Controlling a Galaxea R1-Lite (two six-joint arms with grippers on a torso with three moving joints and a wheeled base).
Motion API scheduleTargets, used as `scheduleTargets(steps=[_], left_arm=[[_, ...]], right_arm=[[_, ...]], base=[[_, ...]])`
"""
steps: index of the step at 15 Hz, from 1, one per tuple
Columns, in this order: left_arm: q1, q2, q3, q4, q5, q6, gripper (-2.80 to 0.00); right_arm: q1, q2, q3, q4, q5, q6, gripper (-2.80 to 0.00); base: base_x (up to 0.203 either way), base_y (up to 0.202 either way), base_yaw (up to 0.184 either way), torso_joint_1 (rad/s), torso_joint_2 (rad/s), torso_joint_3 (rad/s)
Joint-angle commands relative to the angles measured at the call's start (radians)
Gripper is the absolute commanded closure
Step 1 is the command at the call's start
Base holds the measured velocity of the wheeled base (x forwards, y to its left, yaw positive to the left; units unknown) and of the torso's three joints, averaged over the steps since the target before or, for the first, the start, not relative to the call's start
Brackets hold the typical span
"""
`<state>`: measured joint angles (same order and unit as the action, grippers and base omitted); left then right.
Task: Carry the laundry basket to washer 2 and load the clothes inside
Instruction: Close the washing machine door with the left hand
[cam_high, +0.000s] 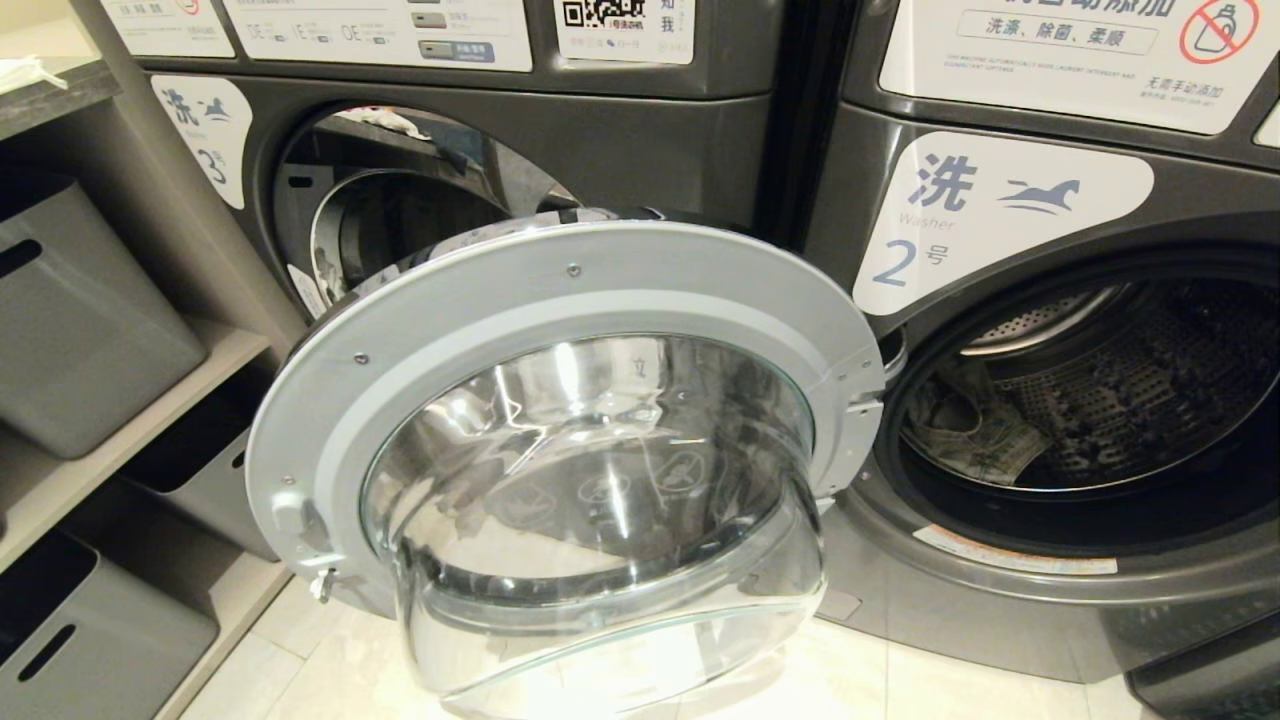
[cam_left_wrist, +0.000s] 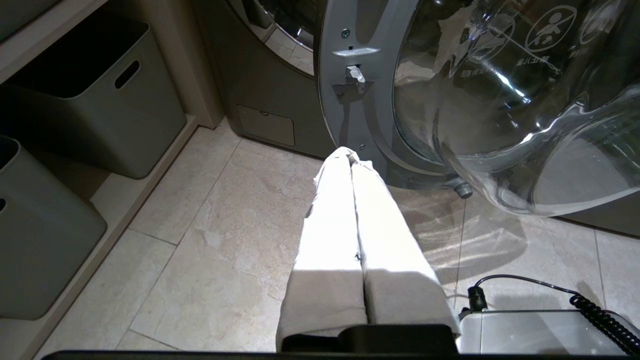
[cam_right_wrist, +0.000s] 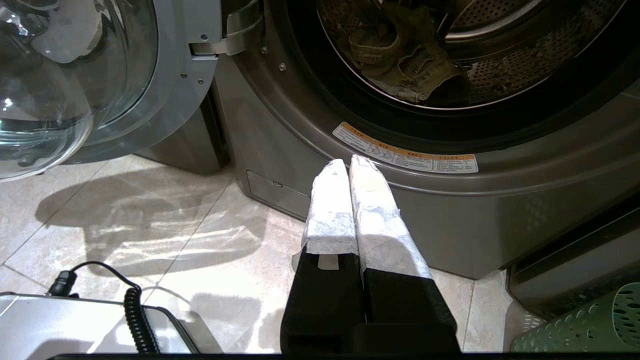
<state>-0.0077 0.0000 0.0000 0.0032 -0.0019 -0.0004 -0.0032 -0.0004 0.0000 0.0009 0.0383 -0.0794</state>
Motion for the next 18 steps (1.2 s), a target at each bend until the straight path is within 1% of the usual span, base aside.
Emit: scheduleTargets(steps=[1, 4, 12, 18], left_arm=[[0.000, 0.002, 0.000, 0.000, -0.001, 0.002, 0.00], [0.000, 0.002, 0.000, 0.000, -0.001, 0.003, 0.00], [0.000, 0.002, 0.000, 0.000, -0.001, 0.001, 0.00], [0.000, 0.002, 0.000, 0.000, -0.001, 0.000, 0.00]], right_arm=[[0.000, 0.002, 0.000, 0.001, 0.002, -0.002, 0.00], [0.000, 0.002, 0.000, 0.001, 0.002, 0.000, 0.00], [0.000, 0.002, 0.000, 0.001, 0.002, -0.002, 0.00], [0.000, 0.002, 0.000, 0.001, 0.000, 0.000, 0.00]], base=[[0.000, 0.000, 0.000, 0.000, 0.00, 0.000], [0.000, 0.000, 0.000, 0.001, 0.00, 0.079], [0.000, 0.000, 0.000, 0.003, 0.00, 0.179], [0.000, 0.000, 0.000, 0.001, 0.00, 0.020]])
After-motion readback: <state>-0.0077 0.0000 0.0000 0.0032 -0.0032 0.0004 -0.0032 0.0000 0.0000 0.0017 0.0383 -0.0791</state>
